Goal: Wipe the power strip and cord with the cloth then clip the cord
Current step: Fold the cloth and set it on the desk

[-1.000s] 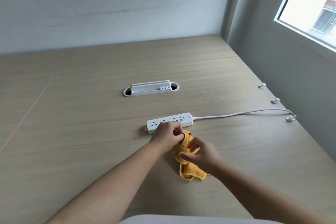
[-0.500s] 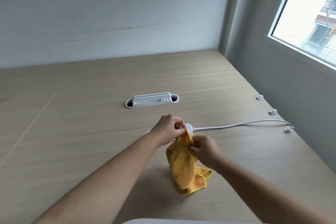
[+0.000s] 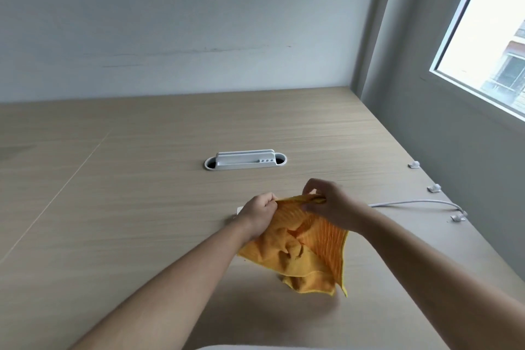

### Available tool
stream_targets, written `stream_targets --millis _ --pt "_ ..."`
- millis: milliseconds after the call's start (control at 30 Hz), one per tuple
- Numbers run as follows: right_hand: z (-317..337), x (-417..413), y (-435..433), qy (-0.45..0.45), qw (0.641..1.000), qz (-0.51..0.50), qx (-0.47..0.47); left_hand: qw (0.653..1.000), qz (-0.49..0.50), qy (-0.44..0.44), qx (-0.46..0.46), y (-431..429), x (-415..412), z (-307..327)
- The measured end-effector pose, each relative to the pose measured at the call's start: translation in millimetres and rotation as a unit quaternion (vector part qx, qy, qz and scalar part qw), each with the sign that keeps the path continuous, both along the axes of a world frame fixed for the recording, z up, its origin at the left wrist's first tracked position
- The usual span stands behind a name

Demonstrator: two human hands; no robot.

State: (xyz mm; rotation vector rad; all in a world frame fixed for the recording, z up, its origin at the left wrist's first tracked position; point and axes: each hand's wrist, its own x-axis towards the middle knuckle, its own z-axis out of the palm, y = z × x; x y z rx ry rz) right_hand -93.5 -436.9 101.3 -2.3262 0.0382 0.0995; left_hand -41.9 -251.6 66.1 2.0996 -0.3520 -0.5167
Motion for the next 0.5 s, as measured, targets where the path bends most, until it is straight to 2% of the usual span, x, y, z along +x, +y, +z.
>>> stream_targets --millis 133,267,367,433,500 --pt "10.5 -1.5 -10.9 0.006 0.996 -0.010 0.088 0.989 -0.103 0.099 -0.046 23.0 6.9 23.9" --pt "24.1 -6.1 -29.6 0.062 0.986 0.029 0.155 0.967 -0.189 0.155 0.068 61.7 27.1 47.4" --pt "39.0 -1.3 -38.8 0.118 0.966 0.061 0.220 0.960 -0.194 0.181 0.094 94.8 40.7 64.1" --pt "53.3 5.4 -36.3 0.130 0.959 0.067 0.243 0.967 -0.173 0.183 0.040 119.6 48.0 74.0" --pt "64.7 16.9 -24.7 0.125 0.952 0.062 0.274 0.974 -0.126 0.179 -0.061 147.7 53.8 80.1"
